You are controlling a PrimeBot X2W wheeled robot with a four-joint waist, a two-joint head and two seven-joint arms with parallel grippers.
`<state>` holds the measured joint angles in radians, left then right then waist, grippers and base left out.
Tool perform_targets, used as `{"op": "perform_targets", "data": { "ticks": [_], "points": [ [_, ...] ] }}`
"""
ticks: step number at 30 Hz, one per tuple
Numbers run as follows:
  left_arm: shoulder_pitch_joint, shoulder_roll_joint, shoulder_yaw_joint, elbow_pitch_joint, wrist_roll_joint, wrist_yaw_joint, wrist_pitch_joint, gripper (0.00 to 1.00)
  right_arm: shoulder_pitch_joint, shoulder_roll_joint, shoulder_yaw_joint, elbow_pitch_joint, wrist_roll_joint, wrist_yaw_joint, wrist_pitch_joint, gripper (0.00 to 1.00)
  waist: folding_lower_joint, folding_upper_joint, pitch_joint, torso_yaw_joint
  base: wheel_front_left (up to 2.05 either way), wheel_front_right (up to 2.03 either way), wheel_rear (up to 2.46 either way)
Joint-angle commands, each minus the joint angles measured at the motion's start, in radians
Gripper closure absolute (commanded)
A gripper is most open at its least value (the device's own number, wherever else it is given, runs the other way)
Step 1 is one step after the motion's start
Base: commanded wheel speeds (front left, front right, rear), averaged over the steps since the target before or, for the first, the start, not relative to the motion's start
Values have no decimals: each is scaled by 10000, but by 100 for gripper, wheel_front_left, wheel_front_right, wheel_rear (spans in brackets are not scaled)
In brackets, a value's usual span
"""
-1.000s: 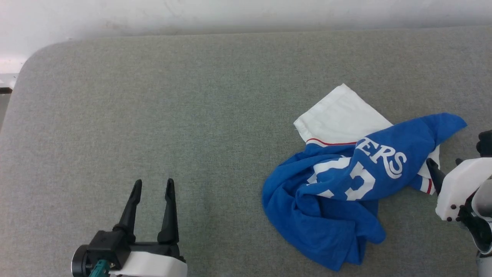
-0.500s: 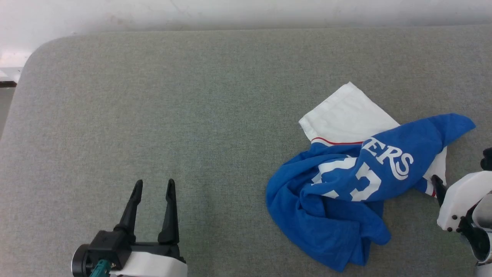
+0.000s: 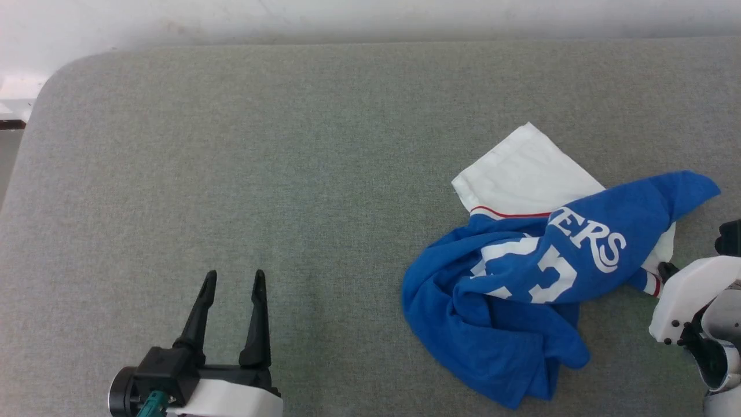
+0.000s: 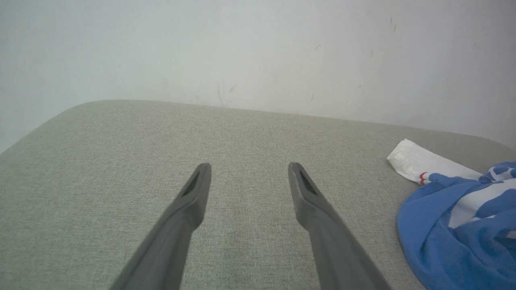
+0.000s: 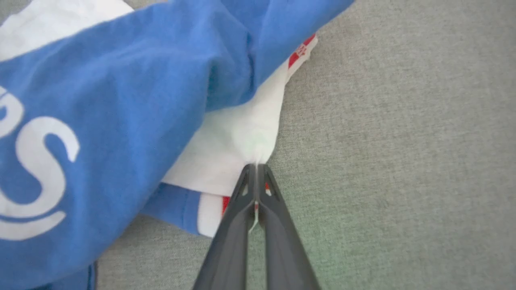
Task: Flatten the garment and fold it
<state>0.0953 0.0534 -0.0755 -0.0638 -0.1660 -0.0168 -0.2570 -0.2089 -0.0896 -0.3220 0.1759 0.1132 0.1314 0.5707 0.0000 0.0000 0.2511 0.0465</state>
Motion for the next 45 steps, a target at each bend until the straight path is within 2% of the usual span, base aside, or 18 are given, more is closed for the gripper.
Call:
{"op": "perform_targets", "data": {
  "ticks": [1,11,21,26,32,37,44,45],
  "points": [
    [-9,3,10,1,93,-46,-47,0,-165,33,-15,22,-84,-7,-69,100,0,0,14,0,0,0,0],
    [-24,-1,-8,-27,87,-12,-47,0,-359,-92,-7,-525,-43,-7,-301,100,0,0,44,-53,0,0,0],
    [10,-9,-9,-50,11,84,-47,0,-794,-260,-27,-2681,194,-7,6,100,0,0,-140,-419,0,0,0],
    [41,-14,-45,-44,-30,131,-47,0,-547,-246,-980,-3730,234,-7,281,100,0,0,-231,-551,0,0,0],
    [77,-17,-72,-50,-72,149,-47,0,876,165,-3144,-4409,199,-7,412,100,0,0,-244,-570,0,0,0],
    [104,-13,-5,-79,-85,151,-47,0,2122,365,-4397,-4046,60,-7,31,100,0,0,-182,-664,0,0,0],
    [79,37,-14,7,-25,95,-47,0,2512,390,-4438,-2013,134,-7,-571,100,0,0,-273,-821,0,0,0],
    [77,37,-20,20,-23,95,-47,0,2501,391,-4407,-1798,53,-7,-696,72,0,0,-298,-830,0,0,0]
  ]
}}
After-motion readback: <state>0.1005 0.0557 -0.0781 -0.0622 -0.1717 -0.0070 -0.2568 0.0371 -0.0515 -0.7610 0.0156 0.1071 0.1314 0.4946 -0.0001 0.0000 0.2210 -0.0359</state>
